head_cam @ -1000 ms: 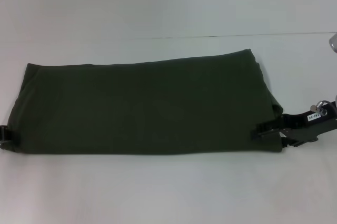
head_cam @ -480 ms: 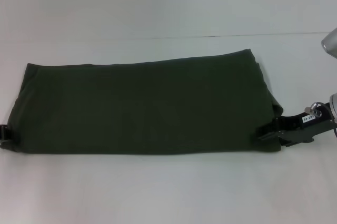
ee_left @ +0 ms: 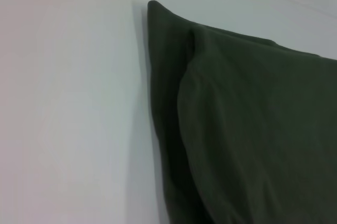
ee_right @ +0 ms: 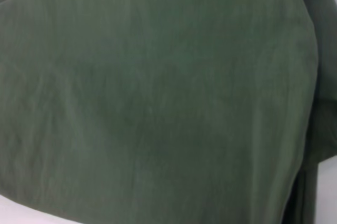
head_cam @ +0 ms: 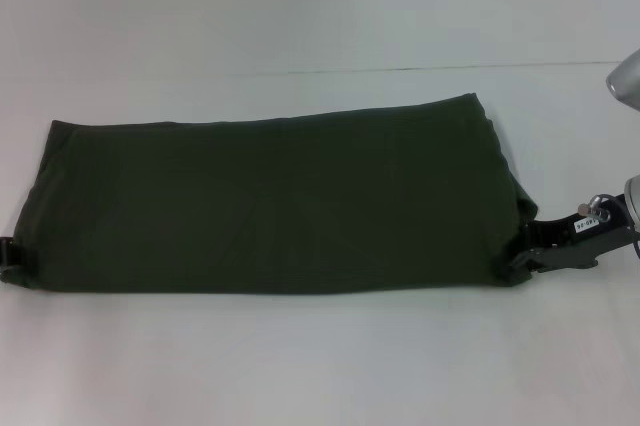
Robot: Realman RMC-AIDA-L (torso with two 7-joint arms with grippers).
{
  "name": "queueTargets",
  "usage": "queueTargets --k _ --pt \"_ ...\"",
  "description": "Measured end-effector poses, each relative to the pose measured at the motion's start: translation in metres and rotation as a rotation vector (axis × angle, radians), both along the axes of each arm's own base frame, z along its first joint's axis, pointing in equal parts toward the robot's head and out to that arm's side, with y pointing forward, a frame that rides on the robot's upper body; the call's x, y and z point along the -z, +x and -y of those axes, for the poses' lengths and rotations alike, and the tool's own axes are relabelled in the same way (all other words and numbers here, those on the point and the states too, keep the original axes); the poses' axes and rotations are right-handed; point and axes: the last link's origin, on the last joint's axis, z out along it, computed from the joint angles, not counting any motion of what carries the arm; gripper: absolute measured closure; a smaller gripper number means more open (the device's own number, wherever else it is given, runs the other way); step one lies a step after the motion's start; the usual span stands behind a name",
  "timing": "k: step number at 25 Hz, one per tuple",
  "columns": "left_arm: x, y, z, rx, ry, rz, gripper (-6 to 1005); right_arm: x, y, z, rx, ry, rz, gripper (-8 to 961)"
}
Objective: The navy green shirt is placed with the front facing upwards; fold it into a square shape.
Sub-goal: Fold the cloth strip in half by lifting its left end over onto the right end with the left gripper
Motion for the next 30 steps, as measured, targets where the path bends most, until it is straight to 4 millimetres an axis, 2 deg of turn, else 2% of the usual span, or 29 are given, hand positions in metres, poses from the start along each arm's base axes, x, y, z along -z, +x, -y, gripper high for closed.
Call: queueTargets --k 7,12,20,30 --pt "-0.001 0.001 0.000 0.003 -0.002 0.002 973 0.001 -0.001 0.000 -0.012 -0.010 0.004 841" --pt "-0.004 0.002 0.006 0.001 -0.031 0.020 973 0.001 -0.005 0.005 -0.036 -0.057 -0.008 938" --pt "-0.026 -0.006 0.034 -0.034 -0.039 0.070 973 0.002 -0.009 0.019 -0.071 -0.172 -0.019 935" --pt "-0.043 -0.025 0.080 -0.125 -0.080 0.065 973 0.022 -0.023 0.039 -0.113 -0.335 -0.039 932"
